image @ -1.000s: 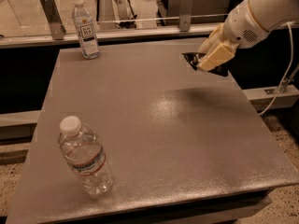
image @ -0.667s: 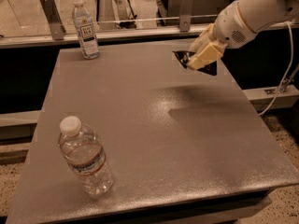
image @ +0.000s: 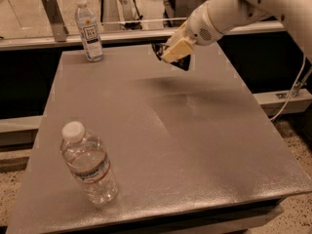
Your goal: Move rxbar chocolate near blue plastic bottle
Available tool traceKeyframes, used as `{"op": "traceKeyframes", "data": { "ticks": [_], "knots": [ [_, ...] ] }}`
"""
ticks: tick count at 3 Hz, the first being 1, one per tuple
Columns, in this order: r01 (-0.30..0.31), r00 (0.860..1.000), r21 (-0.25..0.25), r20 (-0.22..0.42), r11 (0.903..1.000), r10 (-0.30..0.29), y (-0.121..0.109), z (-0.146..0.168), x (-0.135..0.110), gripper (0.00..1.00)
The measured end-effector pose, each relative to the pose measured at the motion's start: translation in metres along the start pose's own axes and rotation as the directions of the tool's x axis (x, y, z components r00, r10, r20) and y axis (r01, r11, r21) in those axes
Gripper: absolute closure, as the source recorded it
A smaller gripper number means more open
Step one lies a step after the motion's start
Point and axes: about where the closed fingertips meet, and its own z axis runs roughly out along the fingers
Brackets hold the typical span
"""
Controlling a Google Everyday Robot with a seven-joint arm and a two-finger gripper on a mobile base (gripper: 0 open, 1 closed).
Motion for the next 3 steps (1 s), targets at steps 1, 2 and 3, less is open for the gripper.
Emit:
{"op": "traceKeyframes", "data": {
  "ticks": [1, 2, 3],
  "knots": [
    [-0.052, 0.999, 0.012, 0.011, 0.9986, 0.052, -0.005, 0.040, -0.020, 1.00],
    [-0.106, 0.994, 0.021, 0.016, 0.9942, 0.106, -0.004, 0.073, -0.030, 1.00],
    [-0.145, 0.989, 0.040, 0.029, 0.9887, 0.143, -0.007, 0.099, -0.040, 1.00]
  ]
}}
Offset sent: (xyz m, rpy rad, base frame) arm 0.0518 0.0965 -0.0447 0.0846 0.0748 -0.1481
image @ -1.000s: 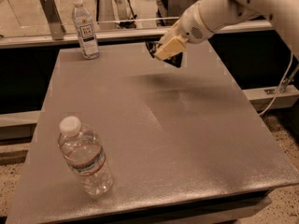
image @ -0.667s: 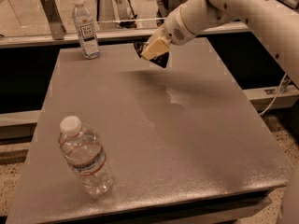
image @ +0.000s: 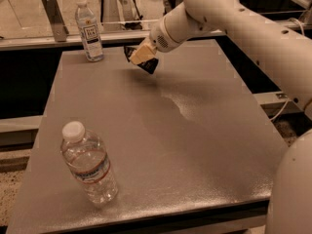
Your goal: Move rxbar chocolate near blue plastic bottle
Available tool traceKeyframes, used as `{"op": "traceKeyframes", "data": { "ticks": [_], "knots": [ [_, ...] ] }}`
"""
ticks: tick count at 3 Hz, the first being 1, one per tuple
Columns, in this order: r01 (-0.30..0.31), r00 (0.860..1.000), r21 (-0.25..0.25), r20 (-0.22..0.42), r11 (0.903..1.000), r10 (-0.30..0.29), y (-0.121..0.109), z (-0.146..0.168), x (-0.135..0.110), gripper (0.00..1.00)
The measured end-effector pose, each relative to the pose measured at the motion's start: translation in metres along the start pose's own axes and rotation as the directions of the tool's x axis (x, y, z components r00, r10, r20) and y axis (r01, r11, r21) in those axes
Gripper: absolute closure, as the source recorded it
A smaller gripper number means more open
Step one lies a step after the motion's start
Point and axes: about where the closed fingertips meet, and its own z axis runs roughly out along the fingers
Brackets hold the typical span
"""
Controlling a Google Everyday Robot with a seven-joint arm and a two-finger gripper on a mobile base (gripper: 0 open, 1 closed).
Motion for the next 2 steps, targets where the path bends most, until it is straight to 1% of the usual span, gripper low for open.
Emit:
{"op": "traceKeyframes", "data": {
  "ticks": [1, 2],
  "knots": [
    [-0.017, 1.000, 0.021, 0.023, 0.9996, 0.016, -0.006, 0.022, -0.014, 1.00],
    [-0.034, 0.998, 0.027, 0.047, 0.9990, 0.033, -0.014, 0.045, -0.022, 1.00]
  ]
}}
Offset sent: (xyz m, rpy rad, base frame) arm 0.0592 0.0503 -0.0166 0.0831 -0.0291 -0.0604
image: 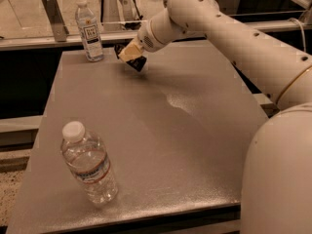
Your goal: Move rxbar chocolate near blue plastic bottle
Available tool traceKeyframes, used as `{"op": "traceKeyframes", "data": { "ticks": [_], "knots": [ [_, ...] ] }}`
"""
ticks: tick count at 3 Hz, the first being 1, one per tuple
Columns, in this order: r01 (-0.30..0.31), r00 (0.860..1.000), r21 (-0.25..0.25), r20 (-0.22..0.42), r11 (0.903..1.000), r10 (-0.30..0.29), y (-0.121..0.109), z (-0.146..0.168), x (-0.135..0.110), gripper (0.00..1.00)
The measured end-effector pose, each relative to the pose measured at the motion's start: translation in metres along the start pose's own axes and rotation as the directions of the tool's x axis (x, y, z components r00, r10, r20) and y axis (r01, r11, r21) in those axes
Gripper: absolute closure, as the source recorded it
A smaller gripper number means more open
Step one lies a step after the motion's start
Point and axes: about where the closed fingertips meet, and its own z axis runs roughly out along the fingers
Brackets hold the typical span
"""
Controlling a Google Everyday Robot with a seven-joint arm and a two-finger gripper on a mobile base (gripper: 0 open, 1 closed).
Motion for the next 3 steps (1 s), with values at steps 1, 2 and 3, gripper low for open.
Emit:
{"op": "traceKeyframes", "data": {
  "ticks": [1, 2, 3],
  "knots": [
    [-0.007, 1.000, -0.001, 0.003, 1.0000, 0.007, -0.006, 0.021, 0.000, 1.00],
    [-0.009, 1.000, -0.013, 0.001, 0.9999, 0.009, -0.007, 0.036, -0.001, 0.85],
    [-0.011, 1.000, -0.025, -0.002, 0.9996, 0.011, -0.007, 0.046, 0.000, 0.61]
  ]
}}
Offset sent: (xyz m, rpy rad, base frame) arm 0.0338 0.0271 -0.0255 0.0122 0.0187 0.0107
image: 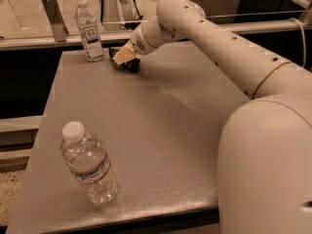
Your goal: Move rxbar chocolate near blue plastic bottle
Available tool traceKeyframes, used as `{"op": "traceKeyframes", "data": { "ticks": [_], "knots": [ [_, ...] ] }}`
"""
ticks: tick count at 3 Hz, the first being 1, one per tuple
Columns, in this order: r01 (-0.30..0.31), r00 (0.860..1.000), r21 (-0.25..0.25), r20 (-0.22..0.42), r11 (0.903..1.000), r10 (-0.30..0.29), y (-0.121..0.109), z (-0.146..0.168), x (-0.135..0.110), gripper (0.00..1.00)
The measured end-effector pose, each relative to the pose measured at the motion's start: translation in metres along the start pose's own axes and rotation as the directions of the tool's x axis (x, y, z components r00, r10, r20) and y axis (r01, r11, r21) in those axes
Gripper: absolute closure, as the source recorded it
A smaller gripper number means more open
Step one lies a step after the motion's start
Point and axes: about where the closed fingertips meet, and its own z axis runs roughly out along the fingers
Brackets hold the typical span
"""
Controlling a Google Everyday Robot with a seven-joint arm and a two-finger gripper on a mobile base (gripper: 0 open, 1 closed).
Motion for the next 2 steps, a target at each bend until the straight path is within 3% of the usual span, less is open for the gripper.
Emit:
{"op": "traceKeyframes", "data": {
  "ticks": [1, 2],
  "knots": [
    [-0.001, 1.000, -0.008, -0.003, 1.0000, 0.001, -0.0011, 0.0058, 0.0018, 0.30],
    [0.001, 1.000, -0.011, -0.003, 0.9999, -0.001, -0.0018, 0.0075, 0.0026, 0.07]
  ]
}}
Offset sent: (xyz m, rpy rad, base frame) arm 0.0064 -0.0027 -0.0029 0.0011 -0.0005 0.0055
